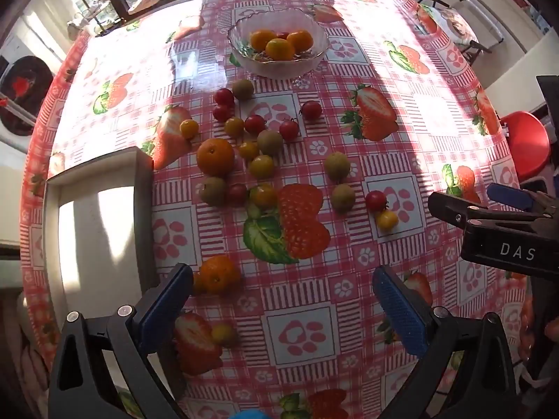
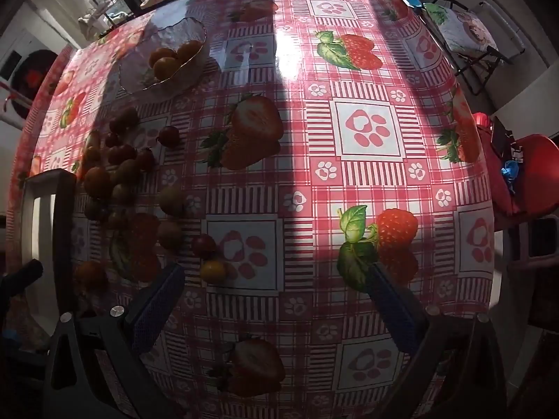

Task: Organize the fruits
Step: 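Move both grippers toward the fruits beside the white tray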

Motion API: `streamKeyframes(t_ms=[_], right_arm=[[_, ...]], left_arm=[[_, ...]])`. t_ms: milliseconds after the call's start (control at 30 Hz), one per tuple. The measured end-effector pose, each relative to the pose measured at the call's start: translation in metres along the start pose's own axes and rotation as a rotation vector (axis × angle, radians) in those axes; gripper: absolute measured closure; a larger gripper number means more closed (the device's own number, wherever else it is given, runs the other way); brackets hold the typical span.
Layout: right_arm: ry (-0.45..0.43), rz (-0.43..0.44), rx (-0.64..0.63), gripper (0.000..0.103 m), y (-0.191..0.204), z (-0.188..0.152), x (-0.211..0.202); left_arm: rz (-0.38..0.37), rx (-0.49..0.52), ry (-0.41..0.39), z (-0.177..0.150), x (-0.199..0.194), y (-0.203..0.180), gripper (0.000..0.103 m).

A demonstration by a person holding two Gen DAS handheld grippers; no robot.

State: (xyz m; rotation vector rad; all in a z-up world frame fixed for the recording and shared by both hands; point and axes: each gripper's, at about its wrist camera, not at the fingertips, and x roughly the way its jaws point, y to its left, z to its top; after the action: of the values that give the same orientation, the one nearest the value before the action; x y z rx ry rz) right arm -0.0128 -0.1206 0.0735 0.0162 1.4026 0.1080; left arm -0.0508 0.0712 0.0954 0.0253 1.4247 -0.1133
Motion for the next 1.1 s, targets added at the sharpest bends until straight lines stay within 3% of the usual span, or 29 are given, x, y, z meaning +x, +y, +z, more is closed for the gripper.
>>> streamKeyframes(t_ms=[167, 467, 800, 1100], right_arm=[[0.015, 0.004, 0.04, 0.0, 0.025, -0.029, -0.035], [0.057, 0.007, 0.067, 0.0, 0.058, -0.073, -0.071], [0.068, 0.019, -0.01, 0.0, 0.072, -0.074, -0.081], [0.101, 0.022, -0.047, 0.0, 0.065, -0.061, -0.068]], left_arm=[[-0.01, 0.041, 0.066, -0.024, -0.017, 0.021, 0.0], [-0.035, 0.07, 0.092, -0.062, -0.043, 0.042, 0.0], [0.016, -0.062, 0.067, -0.062, -0.05, 0.058, 0.0], [0.046, -0.115, 0.105, -0.058, -0.039, 0.056, 0.0]])
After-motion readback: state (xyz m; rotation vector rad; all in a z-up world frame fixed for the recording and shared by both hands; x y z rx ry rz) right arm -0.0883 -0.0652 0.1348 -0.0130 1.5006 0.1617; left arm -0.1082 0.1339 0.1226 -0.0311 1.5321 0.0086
